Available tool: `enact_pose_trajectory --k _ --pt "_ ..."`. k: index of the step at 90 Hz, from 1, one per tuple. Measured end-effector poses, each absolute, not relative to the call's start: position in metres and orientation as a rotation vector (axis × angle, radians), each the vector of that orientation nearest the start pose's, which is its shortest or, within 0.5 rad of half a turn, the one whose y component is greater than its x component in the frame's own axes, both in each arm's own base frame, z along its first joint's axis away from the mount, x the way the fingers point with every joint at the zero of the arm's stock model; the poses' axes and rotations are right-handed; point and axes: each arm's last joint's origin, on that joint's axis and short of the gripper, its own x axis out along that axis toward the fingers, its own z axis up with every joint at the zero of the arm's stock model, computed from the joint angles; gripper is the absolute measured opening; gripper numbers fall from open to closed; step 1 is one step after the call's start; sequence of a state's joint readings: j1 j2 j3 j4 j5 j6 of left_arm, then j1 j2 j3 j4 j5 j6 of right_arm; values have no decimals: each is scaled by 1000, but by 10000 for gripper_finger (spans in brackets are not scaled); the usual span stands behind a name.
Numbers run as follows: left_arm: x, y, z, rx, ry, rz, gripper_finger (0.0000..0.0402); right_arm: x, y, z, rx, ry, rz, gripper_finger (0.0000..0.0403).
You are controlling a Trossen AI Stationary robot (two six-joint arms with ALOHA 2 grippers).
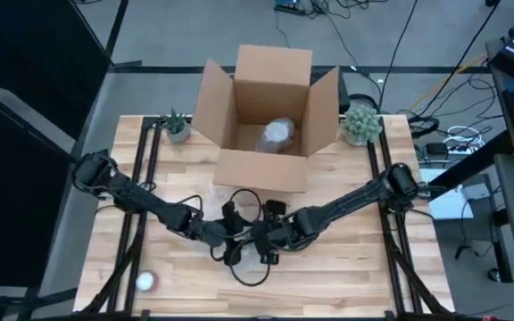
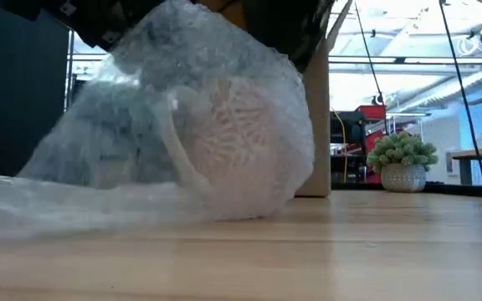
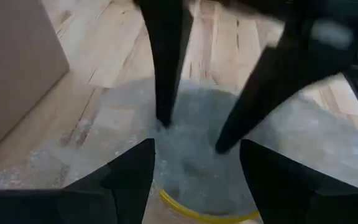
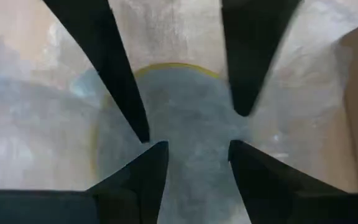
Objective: Wrap mug
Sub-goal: Wrap the orange cup with the bubble wrap
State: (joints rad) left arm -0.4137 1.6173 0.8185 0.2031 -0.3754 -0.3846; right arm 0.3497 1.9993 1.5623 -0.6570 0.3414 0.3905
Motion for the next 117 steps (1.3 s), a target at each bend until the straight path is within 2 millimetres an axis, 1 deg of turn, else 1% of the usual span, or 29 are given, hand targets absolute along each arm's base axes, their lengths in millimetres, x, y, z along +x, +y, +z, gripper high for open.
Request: enact_pose_trajectory --k 12,94,106,117 --pt "301 -121 180 -145 548 63 226 404 137 197 -8 1011 -201 164" --pt "301 -121 180 -140 549 64 226 405 137 196 1 1007 -199 164" --pt "298 -120 187 -149 543 56 226 405 137 196 4 1000 -198 164" --pt "291 -117 202 -162 518 52 226 405 137 196 5 997 -198 164"
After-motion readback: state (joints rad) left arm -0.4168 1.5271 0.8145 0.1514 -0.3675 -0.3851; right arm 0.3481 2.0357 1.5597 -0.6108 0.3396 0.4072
